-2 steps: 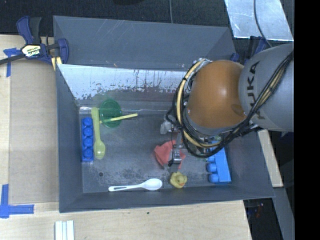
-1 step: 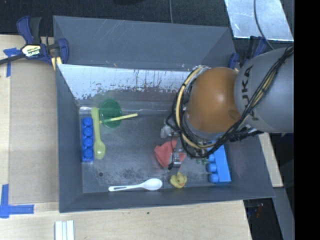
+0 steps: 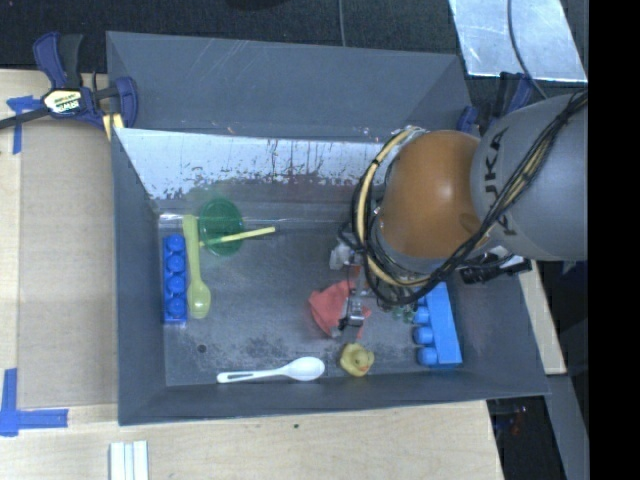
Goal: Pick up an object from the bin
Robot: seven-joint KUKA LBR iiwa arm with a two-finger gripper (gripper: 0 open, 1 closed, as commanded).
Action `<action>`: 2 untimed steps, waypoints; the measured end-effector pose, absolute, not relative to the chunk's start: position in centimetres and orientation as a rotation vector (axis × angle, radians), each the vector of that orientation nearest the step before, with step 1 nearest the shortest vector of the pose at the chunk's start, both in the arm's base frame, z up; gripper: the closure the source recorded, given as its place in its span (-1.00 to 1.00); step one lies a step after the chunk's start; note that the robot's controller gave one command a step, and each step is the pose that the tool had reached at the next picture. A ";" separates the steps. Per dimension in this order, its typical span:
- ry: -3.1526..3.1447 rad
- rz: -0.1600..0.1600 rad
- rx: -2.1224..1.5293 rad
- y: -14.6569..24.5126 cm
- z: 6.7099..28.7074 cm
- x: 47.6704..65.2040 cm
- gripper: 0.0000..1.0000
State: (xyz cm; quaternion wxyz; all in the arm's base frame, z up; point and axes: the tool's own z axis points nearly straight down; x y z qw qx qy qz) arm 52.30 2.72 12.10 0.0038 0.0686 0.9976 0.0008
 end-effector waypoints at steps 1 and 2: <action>3.122 0.003 0.222 -1.4 7.7 53.7 -1.00; 3.120 0.002 0.082 -0.9 7.1 54.5 1.00</action>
Offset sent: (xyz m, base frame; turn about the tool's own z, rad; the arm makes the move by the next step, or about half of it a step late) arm 0.0208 -0.0319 -0.0510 -0.0959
